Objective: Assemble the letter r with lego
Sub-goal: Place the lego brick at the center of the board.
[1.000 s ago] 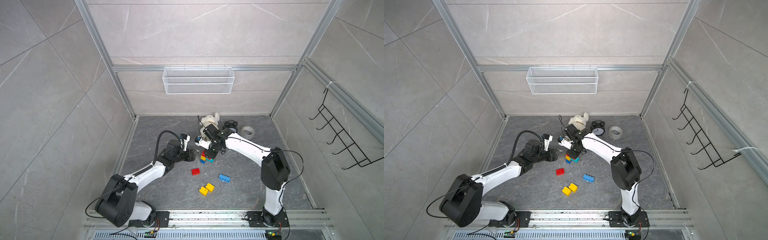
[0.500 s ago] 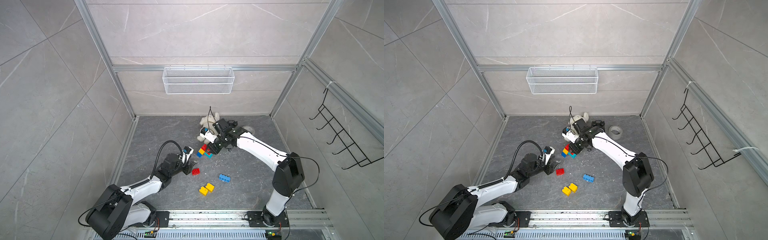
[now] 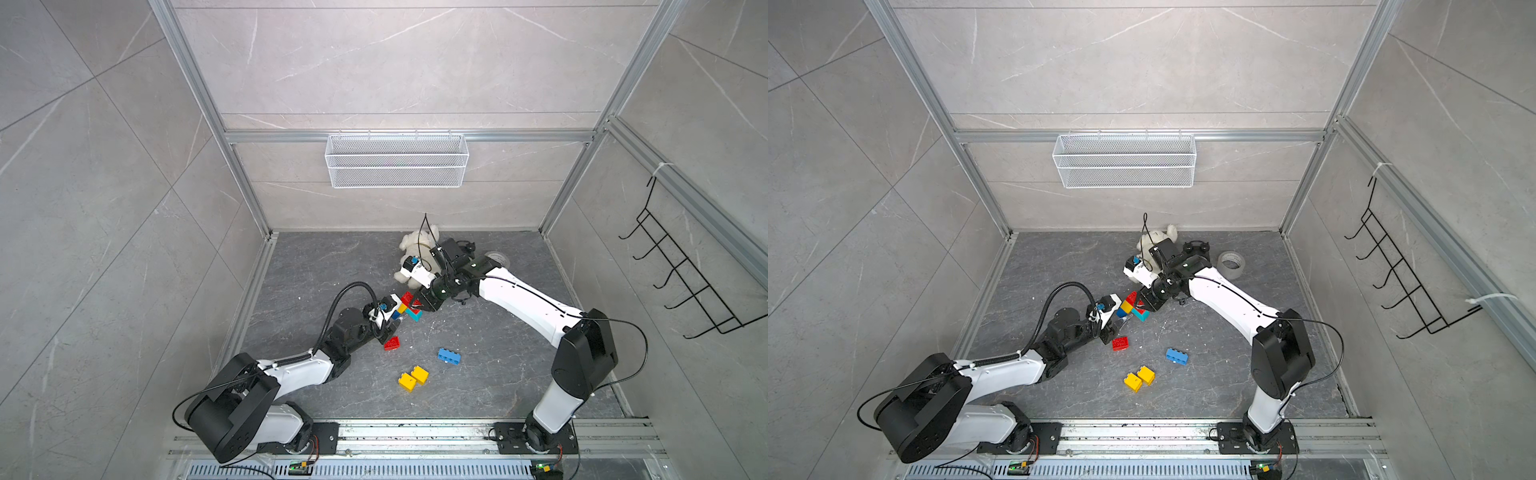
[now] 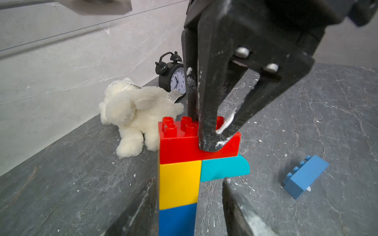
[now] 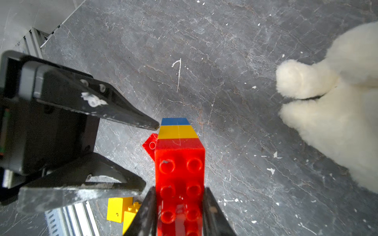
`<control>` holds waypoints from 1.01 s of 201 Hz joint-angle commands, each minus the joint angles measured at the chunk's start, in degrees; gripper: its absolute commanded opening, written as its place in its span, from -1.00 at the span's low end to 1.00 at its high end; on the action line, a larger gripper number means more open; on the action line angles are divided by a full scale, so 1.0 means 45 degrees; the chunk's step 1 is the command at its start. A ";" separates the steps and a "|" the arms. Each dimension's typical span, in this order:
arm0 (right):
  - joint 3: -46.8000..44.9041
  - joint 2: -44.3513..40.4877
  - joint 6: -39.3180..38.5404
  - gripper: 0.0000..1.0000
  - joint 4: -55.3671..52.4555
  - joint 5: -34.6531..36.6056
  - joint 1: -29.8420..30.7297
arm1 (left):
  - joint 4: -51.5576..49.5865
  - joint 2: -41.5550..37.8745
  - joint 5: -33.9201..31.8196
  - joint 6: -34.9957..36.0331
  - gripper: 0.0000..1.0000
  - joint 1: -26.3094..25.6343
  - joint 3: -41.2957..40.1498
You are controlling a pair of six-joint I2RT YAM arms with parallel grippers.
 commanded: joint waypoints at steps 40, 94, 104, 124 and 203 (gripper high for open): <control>-0.0044 -0.0381 -0.0142 -0.76 -0.0001 -0.0429 0.0019 | 0.0164 -0.0091 -0.0164 0.0668 0.05 -0.0058 0.0516; 0.0077 -0.0366 -0.0166 -0.77 -0.0124 -0.0374 0.0019 | -0.0985 -0.0737 -0.0113 0.0915 0.03 -0.0058 0.0323; 0.0079 -0.0366 -0.0170 -0.76 -0.0062 -0.0463 0.0019 | -0.1414 -0.0766 -0.0311 0.1034 0.03 -0.0058 0.0451; 0.0152 -0.0301 -0.0131 -0.77 -0.0104 -0.0568 0.0019 | -0.1443 -0.0675 -0.0717 0.1147 0.04 -0.0058 0.0483; 0.0249 -0.0247 0.0009 -0.76 -0.0297 -0.0759 0.0029 | -0.0471 0.0178 -0.1050 0.0907 -0.02 -0.0076 0.0744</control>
